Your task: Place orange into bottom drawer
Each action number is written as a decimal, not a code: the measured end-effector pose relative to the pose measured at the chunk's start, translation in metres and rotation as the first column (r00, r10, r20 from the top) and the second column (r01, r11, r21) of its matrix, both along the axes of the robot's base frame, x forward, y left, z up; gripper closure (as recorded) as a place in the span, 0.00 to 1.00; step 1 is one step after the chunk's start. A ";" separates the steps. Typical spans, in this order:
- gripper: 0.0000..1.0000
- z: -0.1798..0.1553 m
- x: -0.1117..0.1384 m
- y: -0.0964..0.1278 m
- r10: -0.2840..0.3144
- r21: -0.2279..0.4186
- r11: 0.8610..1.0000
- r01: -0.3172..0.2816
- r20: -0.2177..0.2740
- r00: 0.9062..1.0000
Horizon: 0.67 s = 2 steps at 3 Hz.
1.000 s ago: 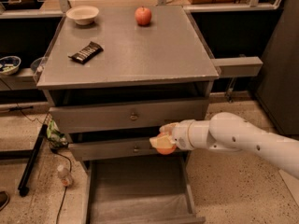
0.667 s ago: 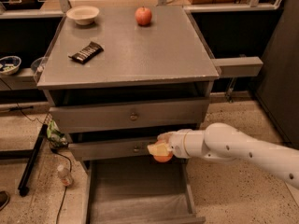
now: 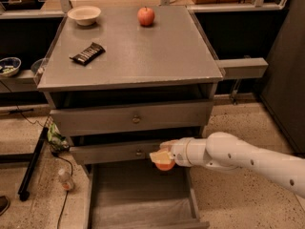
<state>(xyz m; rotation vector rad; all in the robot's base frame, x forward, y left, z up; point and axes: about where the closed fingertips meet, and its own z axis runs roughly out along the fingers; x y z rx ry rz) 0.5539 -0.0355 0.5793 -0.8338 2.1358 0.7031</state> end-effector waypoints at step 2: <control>1.00 -0.059 -0.012 0.020 -0.063 0.056 0.996 0.064 -0.019 0.998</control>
Offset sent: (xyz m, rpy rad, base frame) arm -0.0182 0.0252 -0.0880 0.0771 0.0198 -0.1033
